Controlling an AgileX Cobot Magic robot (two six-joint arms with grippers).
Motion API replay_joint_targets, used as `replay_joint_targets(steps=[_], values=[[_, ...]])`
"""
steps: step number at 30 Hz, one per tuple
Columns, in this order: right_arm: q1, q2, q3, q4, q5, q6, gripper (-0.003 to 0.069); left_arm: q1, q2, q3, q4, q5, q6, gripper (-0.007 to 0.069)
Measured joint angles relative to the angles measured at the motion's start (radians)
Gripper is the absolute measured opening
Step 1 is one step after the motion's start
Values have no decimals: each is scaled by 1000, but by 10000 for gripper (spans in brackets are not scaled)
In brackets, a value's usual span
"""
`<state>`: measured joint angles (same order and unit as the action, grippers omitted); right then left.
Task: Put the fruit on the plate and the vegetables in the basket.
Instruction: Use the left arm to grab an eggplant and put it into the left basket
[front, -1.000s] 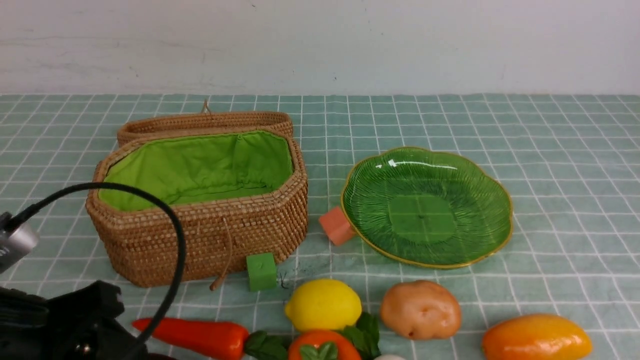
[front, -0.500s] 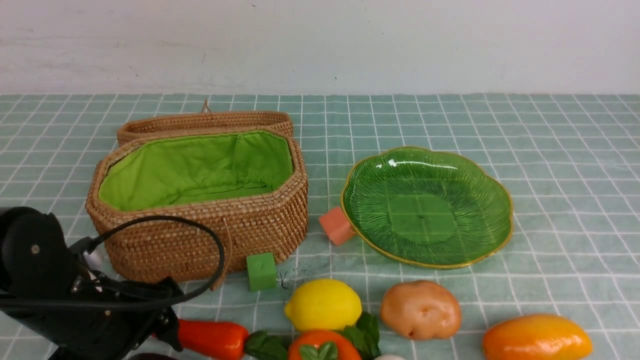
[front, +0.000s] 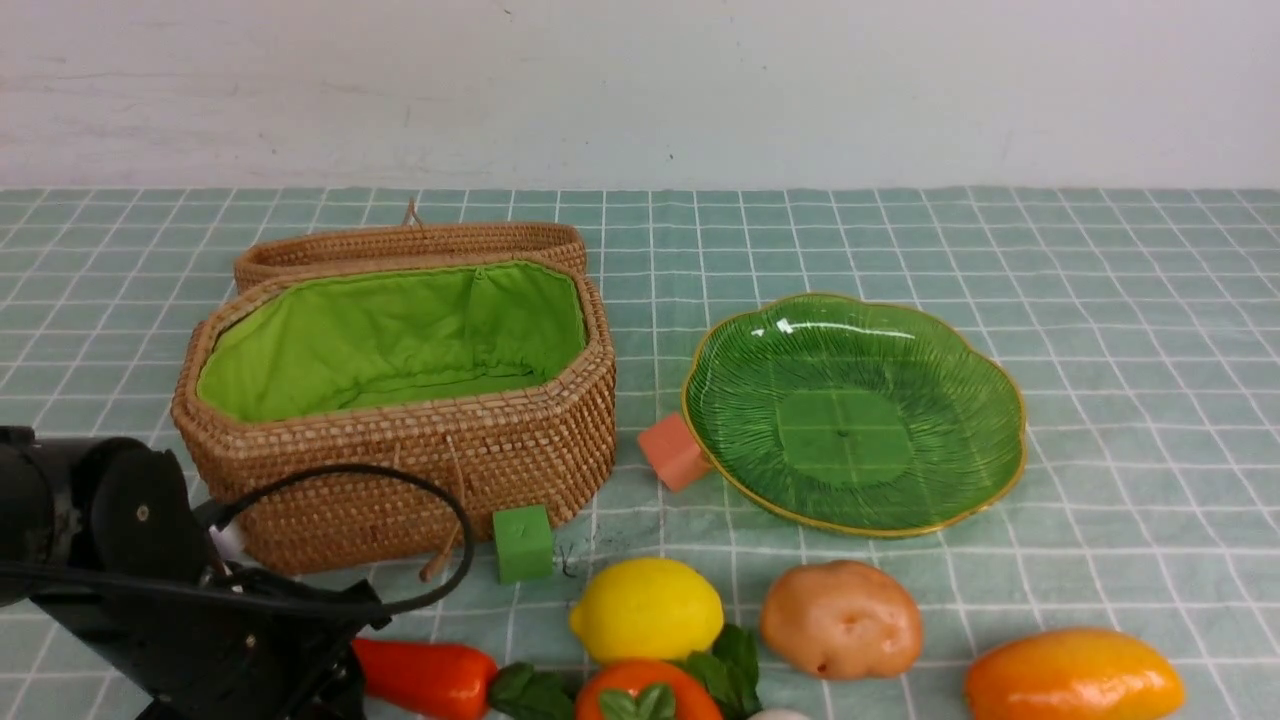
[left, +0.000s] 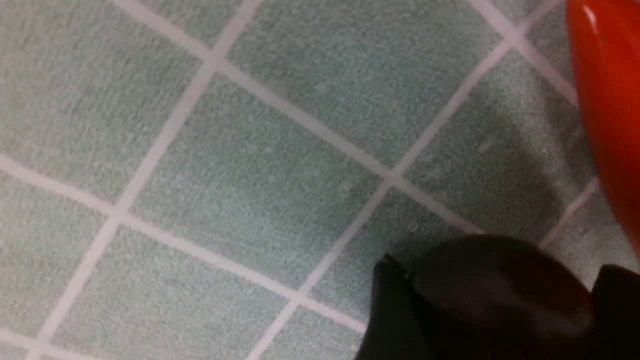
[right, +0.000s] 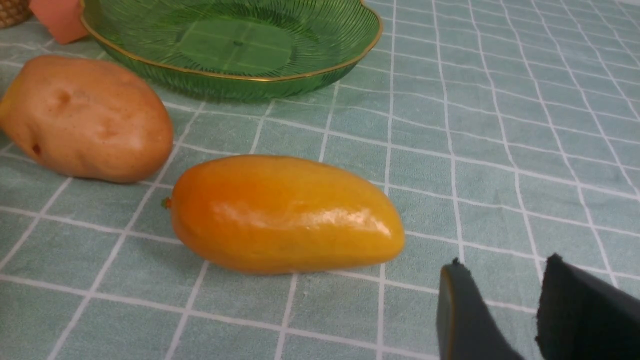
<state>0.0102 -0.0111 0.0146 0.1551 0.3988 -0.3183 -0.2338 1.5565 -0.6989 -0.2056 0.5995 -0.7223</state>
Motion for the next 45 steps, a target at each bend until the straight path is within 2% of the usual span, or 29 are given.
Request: replay_joint_targets(steps=[9, 12, 17, 24, 29, 34, 38, 41, 45], values=[[0, 0, 0, 0, -1, 0, 241, 0, -80, -6, -14, 160, 64, 465], [0, 0, 0, 0, -1, 0, 241, 0, -196, -72, -65, 227, 66, 465], [0, 0, 0, 0, -1, 0, 241, 29, -262, -242, -93, 225, 24, 465], [0, 0, 0, 0, -1, 0, 241, 167, -126, -594, -93, 146, -34, 465], [0, 0, 0, 0, -1, 0, 241, 186, 38, -709, -92, 148, -103, 465], [0, 0, 0, 0, -1, 0, 241, 186, 141, -740, -92, 151, -166, 468], [0, 0, 0, 0, -1, 0, 241, 186, 165, -741, -92, 154, -167, 516], [0, 0, 0, 0, -1, 0, 241, 187, 162, -757, -92, 168, -121, 578], [0, 0, 0, 0, -1, 0, 241, 187, 156, -789, -81, 208, -43, 596]])
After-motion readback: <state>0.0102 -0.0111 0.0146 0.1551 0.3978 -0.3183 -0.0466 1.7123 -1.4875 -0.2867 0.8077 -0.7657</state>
